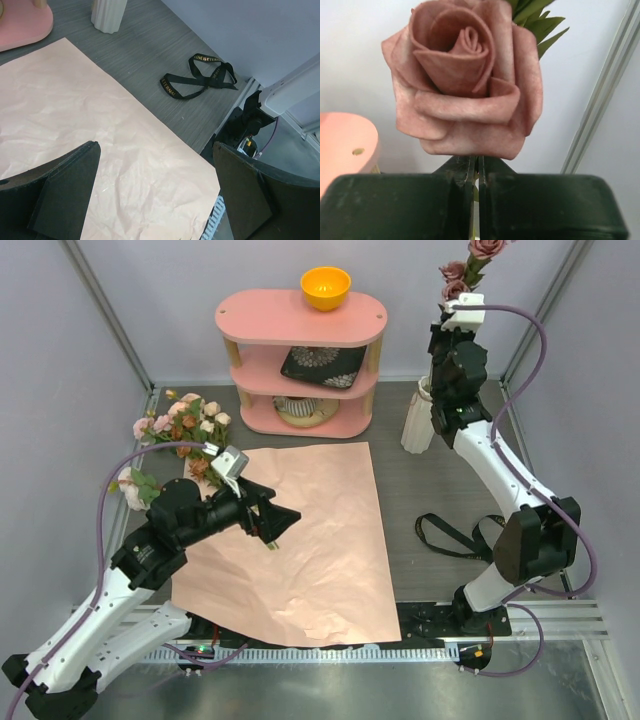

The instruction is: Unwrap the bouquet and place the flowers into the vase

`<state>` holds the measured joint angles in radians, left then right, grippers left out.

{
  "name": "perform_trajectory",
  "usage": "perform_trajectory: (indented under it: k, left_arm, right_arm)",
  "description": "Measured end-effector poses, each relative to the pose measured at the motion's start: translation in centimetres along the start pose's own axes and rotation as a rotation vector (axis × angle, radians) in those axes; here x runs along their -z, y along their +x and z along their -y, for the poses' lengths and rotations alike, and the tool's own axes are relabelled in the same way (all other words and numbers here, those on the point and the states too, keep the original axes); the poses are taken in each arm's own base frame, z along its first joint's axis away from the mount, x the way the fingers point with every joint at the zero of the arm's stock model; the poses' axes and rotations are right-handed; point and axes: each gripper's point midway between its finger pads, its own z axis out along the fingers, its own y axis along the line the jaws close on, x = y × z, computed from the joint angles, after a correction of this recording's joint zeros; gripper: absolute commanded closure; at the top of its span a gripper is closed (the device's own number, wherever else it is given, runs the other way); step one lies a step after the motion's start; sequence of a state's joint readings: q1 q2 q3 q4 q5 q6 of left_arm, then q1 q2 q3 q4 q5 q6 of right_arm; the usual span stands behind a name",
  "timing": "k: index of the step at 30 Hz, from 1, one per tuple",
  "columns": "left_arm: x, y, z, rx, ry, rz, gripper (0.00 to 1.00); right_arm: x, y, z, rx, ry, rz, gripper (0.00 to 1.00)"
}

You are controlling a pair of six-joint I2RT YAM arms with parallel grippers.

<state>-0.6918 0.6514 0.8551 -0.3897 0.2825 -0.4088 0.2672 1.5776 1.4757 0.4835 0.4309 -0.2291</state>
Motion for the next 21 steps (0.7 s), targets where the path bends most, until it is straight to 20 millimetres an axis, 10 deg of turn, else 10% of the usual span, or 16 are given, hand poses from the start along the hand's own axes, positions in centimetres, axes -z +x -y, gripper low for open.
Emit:
perform_trajectory:
  k: [3, 11, 21]
  left_arm:
    - [0.1, -0.1, -0.2, 0.004, -0.016, 0.0, 0.0]
    - [0.4, 0.0, -1.7, 0.022, -0.105, 0.004, 0.0]
    - [-0.2, 0.4, -5.8, 0.048, -0.325, -0.014, 0.0]
  right_arm:
    - [0.5, 2.4, -0.3, 0.008, -0.013, -0.028, 0.93]
    - [2.9, 8.7, -0.3, -0.037, -0.009, -0.167, 0.27]
    - [12.8, 14.0, 1.3, -0.291, 0.053, -0.53, 0.21]
